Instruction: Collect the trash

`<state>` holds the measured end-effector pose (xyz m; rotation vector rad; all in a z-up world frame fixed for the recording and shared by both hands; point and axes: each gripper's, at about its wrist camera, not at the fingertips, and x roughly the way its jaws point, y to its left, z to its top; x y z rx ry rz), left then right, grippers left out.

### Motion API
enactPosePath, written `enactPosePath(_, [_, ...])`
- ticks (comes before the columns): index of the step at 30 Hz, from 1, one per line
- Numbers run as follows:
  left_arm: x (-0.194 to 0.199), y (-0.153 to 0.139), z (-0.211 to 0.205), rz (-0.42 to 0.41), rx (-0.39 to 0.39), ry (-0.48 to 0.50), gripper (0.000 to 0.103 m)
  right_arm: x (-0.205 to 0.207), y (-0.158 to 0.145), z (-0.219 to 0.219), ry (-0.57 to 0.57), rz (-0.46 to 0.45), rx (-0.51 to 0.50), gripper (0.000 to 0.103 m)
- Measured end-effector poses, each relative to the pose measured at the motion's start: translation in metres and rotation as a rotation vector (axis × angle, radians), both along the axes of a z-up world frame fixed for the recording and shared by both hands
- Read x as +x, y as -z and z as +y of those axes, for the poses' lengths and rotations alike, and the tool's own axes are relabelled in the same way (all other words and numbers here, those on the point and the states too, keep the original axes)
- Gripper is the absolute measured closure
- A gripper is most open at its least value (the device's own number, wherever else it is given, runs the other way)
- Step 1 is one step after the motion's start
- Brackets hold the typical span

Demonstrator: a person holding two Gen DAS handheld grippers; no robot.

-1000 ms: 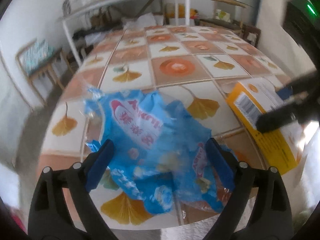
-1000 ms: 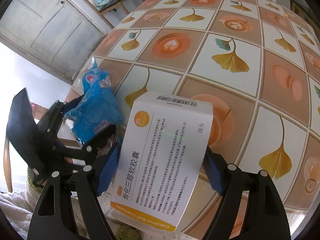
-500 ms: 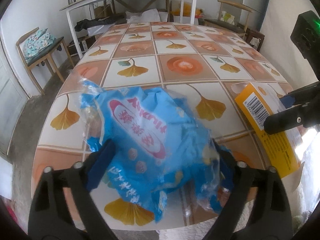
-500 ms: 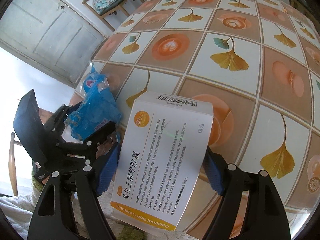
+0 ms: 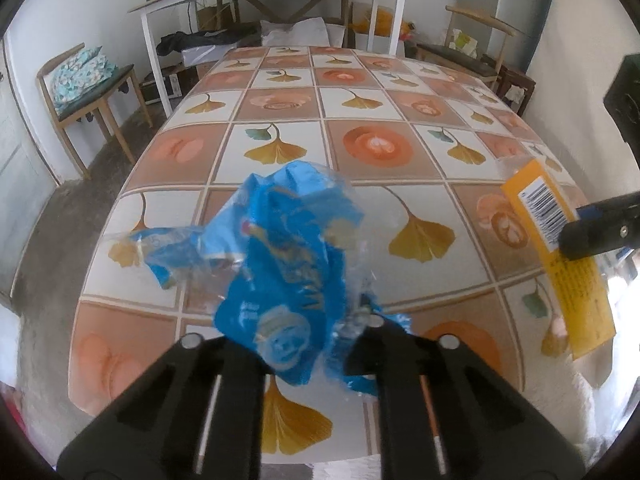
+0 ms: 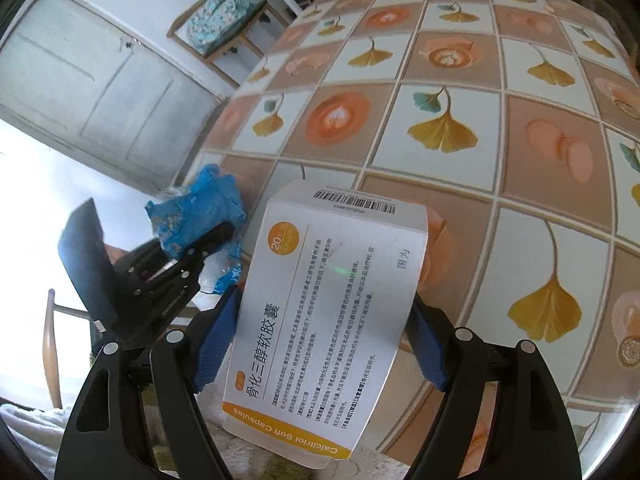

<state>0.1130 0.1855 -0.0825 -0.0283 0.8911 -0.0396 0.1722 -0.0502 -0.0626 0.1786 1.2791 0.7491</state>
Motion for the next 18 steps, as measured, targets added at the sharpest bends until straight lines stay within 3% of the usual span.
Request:
enactPosePath(9, [-0.007, -0.045, -0.039, -0.082, -0.044, 0.06, 0.097, -0.01, -0.035, -0.083, 0.144, -0.033, 0.198, 0.028])
enactPosePath(18, [-0.003, -0.097, -0.121, -0.154, -0.148, 0.234, 0.097, -0.038, -0.061, -0.195, 0.363, -0.111, 0.246, 0.028])
